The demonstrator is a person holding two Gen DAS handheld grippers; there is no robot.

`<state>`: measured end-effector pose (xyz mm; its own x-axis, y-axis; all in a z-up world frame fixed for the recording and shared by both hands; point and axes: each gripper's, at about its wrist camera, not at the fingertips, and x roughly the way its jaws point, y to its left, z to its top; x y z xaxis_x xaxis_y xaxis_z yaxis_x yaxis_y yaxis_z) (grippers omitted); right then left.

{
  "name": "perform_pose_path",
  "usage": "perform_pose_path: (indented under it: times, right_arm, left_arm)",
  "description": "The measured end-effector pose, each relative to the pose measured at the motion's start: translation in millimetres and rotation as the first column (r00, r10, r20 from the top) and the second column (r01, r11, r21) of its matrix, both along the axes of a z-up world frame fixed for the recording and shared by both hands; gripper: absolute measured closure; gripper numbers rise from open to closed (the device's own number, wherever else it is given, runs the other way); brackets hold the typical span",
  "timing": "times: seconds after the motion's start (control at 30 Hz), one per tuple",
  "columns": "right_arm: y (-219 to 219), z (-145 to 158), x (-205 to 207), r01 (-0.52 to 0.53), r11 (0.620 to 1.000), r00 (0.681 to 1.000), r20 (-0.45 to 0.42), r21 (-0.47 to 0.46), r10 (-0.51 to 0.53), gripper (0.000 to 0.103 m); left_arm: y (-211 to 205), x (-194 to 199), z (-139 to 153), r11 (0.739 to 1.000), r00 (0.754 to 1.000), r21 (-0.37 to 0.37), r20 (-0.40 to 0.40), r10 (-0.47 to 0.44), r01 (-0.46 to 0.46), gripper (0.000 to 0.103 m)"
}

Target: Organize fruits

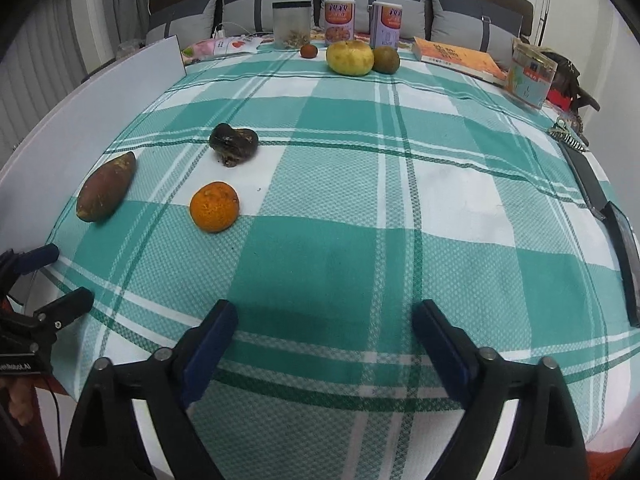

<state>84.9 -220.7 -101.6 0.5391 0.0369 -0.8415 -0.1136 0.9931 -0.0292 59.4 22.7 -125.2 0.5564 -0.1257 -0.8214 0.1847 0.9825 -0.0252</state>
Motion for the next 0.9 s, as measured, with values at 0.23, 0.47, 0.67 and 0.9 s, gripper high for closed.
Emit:
perform_pose_path:
  times: [0.23, 0.47, 0.67, 0.9]
  right_arm:
    - [-2, -5, -6, -0.008, 1.0, 0.999, 0.046, 0.004, 0.008, 0.0]
    - [-2, -6, -9, -0.008, 1.0, 0.998, 0.07, 0.007, 0.007, 0.0]
    - [-2, -4, -4, -0.019, 1.0, 0.999, 0.03, 0.011, 0.019, 0.0]
    - [-3, 27, 8, -0.089, 0.967, 0.994, 0.083, 0.238, 0.071, 0.006]
  left_arm:
    - [0, -1, 0, 1.0, 1.0, 0.003, 0.004, -0.001, 0.001, 0.0]
    - [1, 1, 2, 1.0, 1.0, -0.011, -0.011, -0.005, 0.005, 0.001]
    - [12, 39, 31, 0.991, 1.0, -0.134, -0.02, 0.015, -0.017, 0.003]
    - [8, 80, 15, 0.991, 0.982, -0.115, -0.18, 0.048, -0.069, 0.026]
